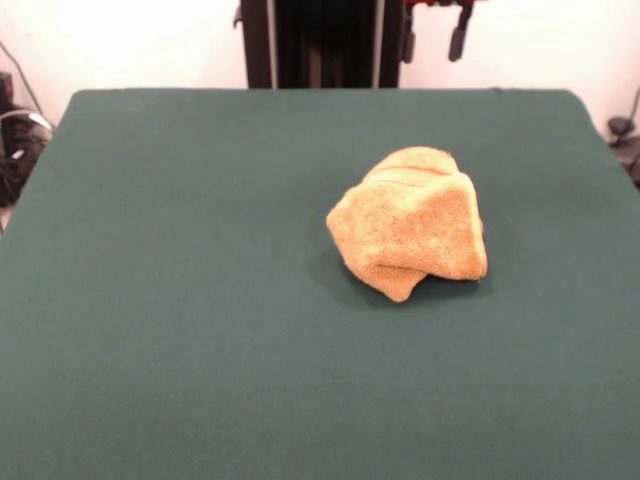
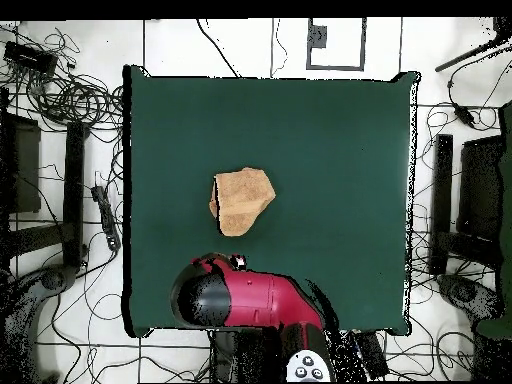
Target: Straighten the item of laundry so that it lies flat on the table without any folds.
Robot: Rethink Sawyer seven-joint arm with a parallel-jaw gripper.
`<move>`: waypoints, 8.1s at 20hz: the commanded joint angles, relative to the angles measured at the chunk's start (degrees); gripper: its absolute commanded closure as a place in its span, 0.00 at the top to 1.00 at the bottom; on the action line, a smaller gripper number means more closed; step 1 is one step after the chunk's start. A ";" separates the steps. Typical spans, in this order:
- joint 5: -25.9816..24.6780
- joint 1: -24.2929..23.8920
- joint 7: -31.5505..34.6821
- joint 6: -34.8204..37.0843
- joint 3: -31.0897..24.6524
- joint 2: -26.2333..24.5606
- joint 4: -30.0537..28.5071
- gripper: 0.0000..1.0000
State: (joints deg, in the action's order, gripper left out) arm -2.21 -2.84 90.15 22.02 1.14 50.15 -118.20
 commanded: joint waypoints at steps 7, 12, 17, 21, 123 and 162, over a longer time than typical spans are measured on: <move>-1.36 -4.95 5.80 -4.62 -6.88 0.14 -2.36 1.00; -0.91 -3.16 7.46 -4.91 -6.06 -2.58 0.73 1.00; -0.20 -1.45 8.74 -5.04 -4.78 -5.22 3.80 1.00; 0.65 -0.62 9.49 -5.38 -4.55 -7.05 5.43 1.00; 8.29 6.68 13.06 -9.28 1.09 -22.30 19.63 0.00; 11.69 6.22 11.72 -6.35 -0.14 -20.67 18.29 0.00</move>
State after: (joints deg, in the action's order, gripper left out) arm 6.06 2.84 90.15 9.68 6.41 31.40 -100.08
